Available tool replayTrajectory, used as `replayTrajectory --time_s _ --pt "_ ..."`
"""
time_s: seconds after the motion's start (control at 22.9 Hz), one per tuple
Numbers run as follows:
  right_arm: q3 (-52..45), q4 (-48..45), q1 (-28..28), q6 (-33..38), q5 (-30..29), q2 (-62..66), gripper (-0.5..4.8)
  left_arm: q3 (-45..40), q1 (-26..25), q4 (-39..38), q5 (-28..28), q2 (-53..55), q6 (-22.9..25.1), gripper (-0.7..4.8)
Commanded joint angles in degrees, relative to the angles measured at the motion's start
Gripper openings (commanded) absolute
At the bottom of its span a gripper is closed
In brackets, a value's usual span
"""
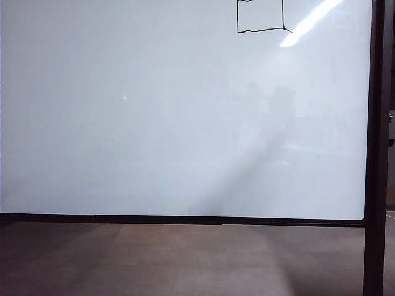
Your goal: Reach to the right to find the marker pen, pick it up, and write the number 8 on the whiteboard.
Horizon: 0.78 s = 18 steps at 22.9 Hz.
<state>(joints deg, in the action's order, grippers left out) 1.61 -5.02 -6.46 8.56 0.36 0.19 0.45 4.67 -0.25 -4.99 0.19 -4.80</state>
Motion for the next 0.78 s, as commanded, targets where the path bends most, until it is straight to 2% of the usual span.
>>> replayTrajectory --time_s 0.04,0.57,0.78 --pt "0.3 -1.0 1.2 -0.2 -0.6 -0.1 -0.05 0.0 -0.1 0.6 0.1 0.0 -0.1 -0.05" --pt "0.3 -0.7 7.4 -1.2 -7.8 -0.1 -0.05 0.0 -0.1 0.6 0.1 0.0 -0.1 -0.05" --pt "0.3 -0.7 8.5 -1.4 -8.0 0.0 -0.05 0.0 -0.1 0.6 0.1 0.0 -0.1 -0.05"
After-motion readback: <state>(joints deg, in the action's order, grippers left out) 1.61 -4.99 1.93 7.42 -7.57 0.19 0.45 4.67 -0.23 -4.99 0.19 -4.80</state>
